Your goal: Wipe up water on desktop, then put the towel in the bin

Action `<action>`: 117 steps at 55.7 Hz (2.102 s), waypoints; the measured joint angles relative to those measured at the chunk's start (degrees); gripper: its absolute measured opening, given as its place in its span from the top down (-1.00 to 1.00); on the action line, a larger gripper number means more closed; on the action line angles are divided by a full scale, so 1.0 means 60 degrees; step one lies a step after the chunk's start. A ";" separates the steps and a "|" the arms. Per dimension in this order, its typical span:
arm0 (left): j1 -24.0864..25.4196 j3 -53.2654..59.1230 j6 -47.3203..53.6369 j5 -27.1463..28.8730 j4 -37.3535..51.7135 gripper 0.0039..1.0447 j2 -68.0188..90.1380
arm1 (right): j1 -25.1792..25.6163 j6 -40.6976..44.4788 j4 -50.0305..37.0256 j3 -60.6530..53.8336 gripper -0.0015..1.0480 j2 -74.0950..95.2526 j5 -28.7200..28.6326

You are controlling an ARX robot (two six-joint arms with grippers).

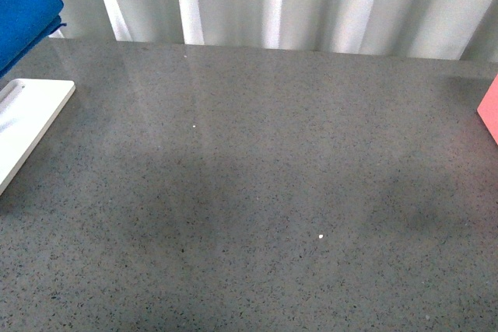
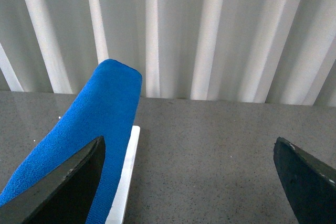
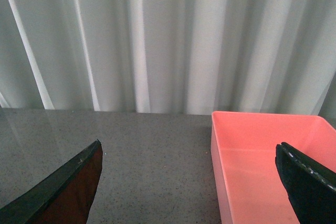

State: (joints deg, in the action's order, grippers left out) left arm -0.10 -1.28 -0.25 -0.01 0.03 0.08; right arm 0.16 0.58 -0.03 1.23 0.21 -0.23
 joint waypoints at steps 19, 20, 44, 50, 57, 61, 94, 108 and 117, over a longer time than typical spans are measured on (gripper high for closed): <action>0.0000 0.0000 0.0000 0.0000 0.0000 -0.87 0.0000 | 0.0000 0.0000 0.0000 0.0000 -0.86 0.0000 0.0000; 0.0000 0.0000 0.0000 0.0000 0.0000 -0.87 0.0000 | 0.0000 0.0000 0.0000 0.0000 -0.86 0.0000 0.0000; 0.0000 0.0000 0.0000 0.0000 0.0000 -0.87 0.0000 | 0.0000 0.0000 0.0000 0.0000 -0.86 0.0000 0.0000; 0.0000 0.0000 0.0000 0.0000 0.0000 -0.87 0.0000 | 0.0000 0.0000 0.0000 0.0000 -0.86 0.0000 0.0000; 0.0000 0.0000 0.0000 0.0000 0.0000 -0.87 0.0000 | 0.0000 0.0000 0.0000 0.0000 -0.86 0.0000 0.0000; 0.0000 0.0000 0.0000 0.0000 0.0000 -0.87 0.0000 | 0.0000 0.0000 0.0000 0.0000 -0.86 0.0000 0.0000; 0.0000 0.0000 0.0000 0.0000 0.0000 -0.87 0.0000 | 0.0000 0.0000 0.0000 0.0000 -0.86 0.0000 0.0000; 0.0317 -0.1198 0.0237 -0.1381 -0.2065 -0.87 0.3060 | -0.0004 0.0000 0.0000 0.0000 -0.86 0.0000 0.0000; 0.0710 -0.2499 0.1024 -0.1883 -0.0219 -0.87 0.5836 | -0.0004 0.0000 0.0000 0.0000 -0.86 0.0000 -0.0007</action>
State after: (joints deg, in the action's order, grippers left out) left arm 4.16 -16.27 5.89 -11.31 -1.28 35.09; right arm 0.14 0.58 -0.03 1.23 0.21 -0.27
